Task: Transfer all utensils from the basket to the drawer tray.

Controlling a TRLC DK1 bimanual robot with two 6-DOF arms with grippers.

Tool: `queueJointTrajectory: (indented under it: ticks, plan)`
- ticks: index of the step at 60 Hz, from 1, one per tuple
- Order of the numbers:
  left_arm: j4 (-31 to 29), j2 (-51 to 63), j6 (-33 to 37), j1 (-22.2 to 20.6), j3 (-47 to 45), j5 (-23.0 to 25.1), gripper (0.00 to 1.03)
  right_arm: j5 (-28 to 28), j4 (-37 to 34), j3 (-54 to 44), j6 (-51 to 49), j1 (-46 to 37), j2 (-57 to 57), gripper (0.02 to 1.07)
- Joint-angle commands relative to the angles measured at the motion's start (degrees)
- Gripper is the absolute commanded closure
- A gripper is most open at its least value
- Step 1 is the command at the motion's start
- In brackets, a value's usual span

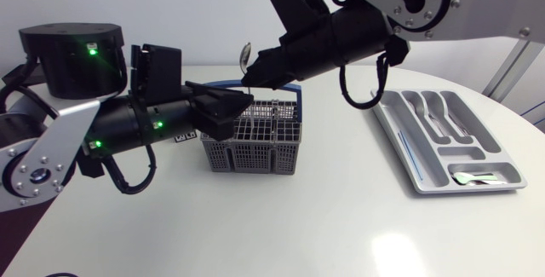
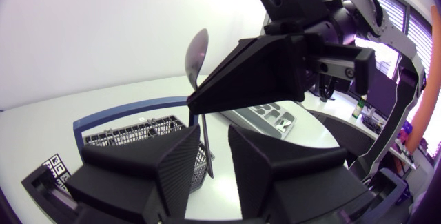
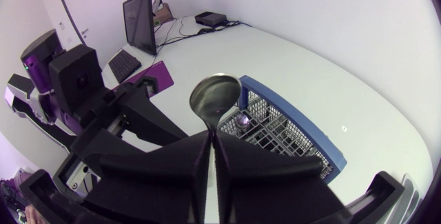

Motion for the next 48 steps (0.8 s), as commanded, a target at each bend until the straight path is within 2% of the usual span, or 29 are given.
queueJointTrajectory:
  ticks: [1,6,19,32,48]
  plan:
    - [-1.4,-2.4,1.8,0.0,-1.9,0.2,0.58,-0.7,0.4,-2.0,0.6,-1.6,-1.7,1.01]
    - [-4.4,-3.7,4.3,0.9,-2.2,0.2,0.52,-1.4,-0.6,-2.9,-0.7,-2.9,-2.9,1.01]
    - [-8.3,-7.6,8.4,5.0,-3.2,0.2,0.49,-2.2,-6.6,-6.2,-9.1,-6.9,-7.3,1.01]
    - [-9.6,-5.6,10.8,9.9,-3.0,0.2,0.49,-3.7,-16.8,-10.0,-24.5,-15.3,-11.9,1.01]
    - [-8.0,1.7,15.2,11.4,-2.4,0.3,0.49,-3.7,-25.3,-14.1,-46.4,-30.1,-14.6,1.01]
